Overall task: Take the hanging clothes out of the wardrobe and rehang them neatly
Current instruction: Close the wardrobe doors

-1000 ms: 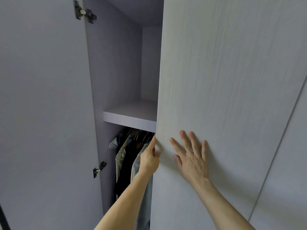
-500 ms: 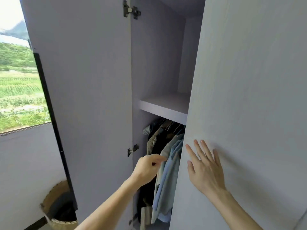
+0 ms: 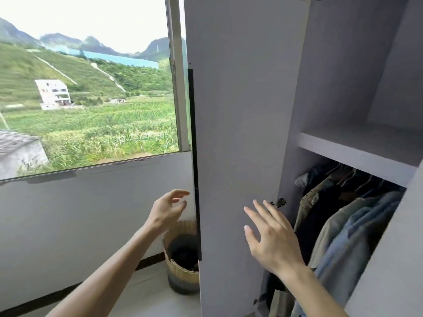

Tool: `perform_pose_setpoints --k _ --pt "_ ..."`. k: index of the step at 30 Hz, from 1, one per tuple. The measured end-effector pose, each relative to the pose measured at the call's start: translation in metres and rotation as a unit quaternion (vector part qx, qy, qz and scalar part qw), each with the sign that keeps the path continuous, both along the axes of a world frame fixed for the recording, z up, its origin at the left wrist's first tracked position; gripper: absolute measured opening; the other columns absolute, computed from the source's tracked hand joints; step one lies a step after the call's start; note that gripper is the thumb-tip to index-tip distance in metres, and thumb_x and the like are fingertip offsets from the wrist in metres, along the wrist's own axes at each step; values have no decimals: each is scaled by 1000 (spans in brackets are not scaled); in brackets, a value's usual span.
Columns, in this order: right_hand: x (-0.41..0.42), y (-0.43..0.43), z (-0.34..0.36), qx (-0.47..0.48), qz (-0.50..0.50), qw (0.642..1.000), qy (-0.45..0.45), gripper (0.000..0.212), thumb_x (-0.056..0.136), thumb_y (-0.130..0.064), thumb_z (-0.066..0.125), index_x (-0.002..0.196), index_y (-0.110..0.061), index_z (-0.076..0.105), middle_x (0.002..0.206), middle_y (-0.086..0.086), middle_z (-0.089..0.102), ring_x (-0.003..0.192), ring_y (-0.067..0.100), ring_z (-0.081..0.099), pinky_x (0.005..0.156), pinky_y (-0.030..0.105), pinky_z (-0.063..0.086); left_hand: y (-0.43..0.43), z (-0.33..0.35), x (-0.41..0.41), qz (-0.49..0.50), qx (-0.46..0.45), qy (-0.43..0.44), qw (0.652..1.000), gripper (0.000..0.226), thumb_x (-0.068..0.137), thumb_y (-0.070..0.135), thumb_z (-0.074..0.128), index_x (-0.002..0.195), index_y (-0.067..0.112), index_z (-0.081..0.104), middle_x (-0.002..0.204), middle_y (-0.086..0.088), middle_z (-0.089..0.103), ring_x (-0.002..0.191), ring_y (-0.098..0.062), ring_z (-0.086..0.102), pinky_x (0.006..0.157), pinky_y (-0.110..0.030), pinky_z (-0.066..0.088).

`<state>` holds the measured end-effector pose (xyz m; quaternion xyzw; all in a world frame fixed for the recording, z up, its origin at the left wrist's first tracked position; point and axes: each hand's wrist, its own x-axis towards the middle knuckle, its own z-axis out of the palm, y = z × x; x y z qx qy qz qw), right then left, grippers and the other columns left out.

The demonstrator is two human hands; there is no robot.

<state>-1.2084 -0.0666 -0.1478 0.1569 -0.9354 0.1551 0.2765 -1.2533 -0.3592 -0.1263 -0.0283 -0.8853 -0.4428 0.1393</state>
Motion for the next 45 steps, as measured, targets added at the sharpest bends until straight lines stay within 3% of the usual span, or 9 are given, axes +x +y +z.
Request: perform_pose_setpoints --k 4,9,15,19,22,27,34,39,45 --pt "-49 -60 15 -12 16 1000 -2 53 92 -47 45 141 -29 55 151 -3 47 143 19 39 112 35 35 -41 34 -47 -15 48 8 999 27 96 24 62 122 32 64 124 6 66 113 -11 63 91 -24 49" --pt "-114 -127 41 -14 29 999 -39 69 96 -53 42 157 -34 15 166 -4 7 152 17 14 117 28 18 -62 72 -107 -70 121 7 990 36 99 29 59 135 28 55 136 -2 59 121 -15 58 97 -28 45" --pt "-166 -168 46 -58 -6 998 -4 78 95 -51 48 156 -43 -1 166 -1 -13 150 21 23 112 34 37 -49 101 -153 -166 164 -34 972 43 104 40 46 144 26 49 138 4 58 117 -10 59 78 -14 44" --pt "-180 -169 38 -38 -27 999 13 92 93 -48 56 153 -46 -13 166 1 -13 147 23 30 105 32 45 -37 97 -164 -199 218 -45 954 41 104 42 43 142 28 50 130 4 66 105 -2 67 78 -20 50" --pt "-177 -162 35 -36 -6 999 17 89 96 -50 52 152 -47 -18 163 -3 -25 151 18 18 112 27 31 -33 90 -162 -190 231 -16 954 41 103 33 49 143 22 50 128 -1 66 99 3 68 69 -6 49" --pt "-144 -136 42 -47 39 998 -6 81 98 -58 42 147 -54 -23 156 -17 -37 150 6 -7 120 29 21 -26 86 -142 -200 220 -2 955 49 89 45 62 136 29 57 104 4 76 94 -9 73 76 -13 50" --pt "-73 -69 34 -104 72 991 -31 76 96 -65 44 148 -59 -9 161 -28 -13 149 -5 0 117 31 19 22 98 -84 -257 172 -34 950 57 75 46 72 125 18 67 114 -2 74 89 -19 75 81 -31 56" --pt "-26 -8 20 -223 43 974 -19 65 97 -47 57 151 -52 22 150 -30 38 137 -7 38 115 28 36 91 111 -40 -364 141 -1 921 11 87 22 71 96 26 76 91 17 76 86 -8 74 74 -17 54" --pt "11 56 -2 -284 -74 953 77 55 94 -41 63 144 -45 40 113 -18 64 91 3 66 75 26 58 192 115 -35 -374 54 155 913 22 80 48 75 91 30 68 143 24 48 131 1 48 103 -34 43"
